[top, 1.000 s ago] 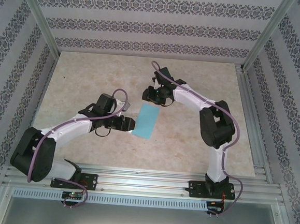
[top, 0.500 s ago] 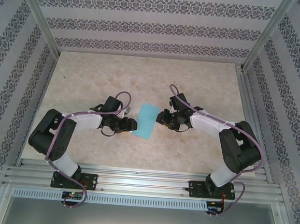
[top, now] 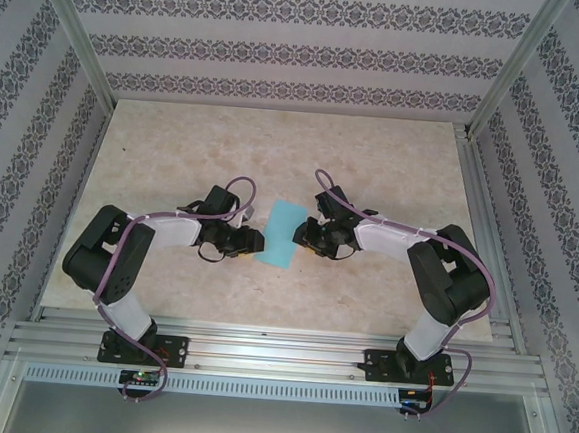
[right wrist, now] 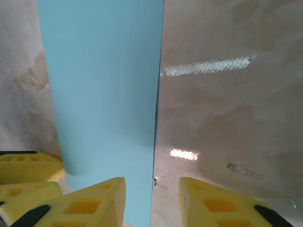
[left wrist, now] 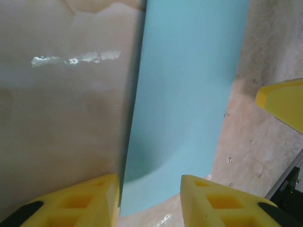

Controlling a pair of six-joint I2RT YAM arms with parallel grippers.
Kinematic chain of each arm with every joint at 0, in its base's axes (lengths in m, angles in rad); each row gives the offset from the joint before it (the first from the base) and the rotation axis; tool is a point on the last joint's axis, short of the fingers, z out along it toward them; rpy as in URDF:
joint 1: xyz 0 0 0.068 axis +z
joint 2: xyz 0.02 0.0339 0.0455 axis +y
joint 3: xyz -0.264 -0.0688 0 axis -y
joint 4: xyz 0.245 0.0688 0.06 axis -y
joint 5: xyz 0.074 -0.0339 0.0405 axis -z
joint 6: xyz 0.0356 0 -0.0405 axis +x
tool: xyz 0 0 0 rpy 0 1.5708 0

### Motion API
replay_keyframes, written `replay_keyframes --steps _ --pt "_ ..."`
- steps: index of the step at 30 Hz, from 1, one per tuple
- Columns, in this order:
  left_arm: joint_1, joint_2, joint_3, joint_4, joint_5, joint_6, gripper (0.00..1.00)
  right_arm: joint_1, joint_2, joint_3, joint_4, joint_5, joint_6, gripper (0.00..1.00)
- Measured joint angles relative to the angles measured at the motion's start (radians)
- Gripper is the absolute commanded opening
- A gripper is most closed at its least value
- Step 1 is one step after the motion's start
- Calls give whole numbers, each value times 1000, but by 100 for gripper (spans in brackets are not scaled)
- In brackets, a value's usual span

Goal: Fold a paper plane with a square sheet of paper (fold left side to right side)
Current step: Pick up the square sheet of paper from the center of the table.

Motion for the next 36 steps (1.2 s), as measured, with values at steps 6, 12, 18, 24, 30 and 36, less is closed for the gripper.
replay_keyframes --steps 6,12,18,24,30,36 --pt "-13 0 -5 0 21 0 32 7 4 0 0 8 8 35" --pt "-22 -16 -37 1 26 -5 29 7 8 0 1 14 15 35" --pt "-29 -33 -72 30 23 -57 23 32 10 0 21 14 40 35" --pt "-35 -33 -73 84 5 -122 21 38 15 -6 40 14 57 35" --pt "-35 -33 -73 114 0 -154 13 37 15 -11 58 13 64 35" --pt "-35 -68 -100 146 -17 -227 3 36 -21 -105 142 -15 124 36"
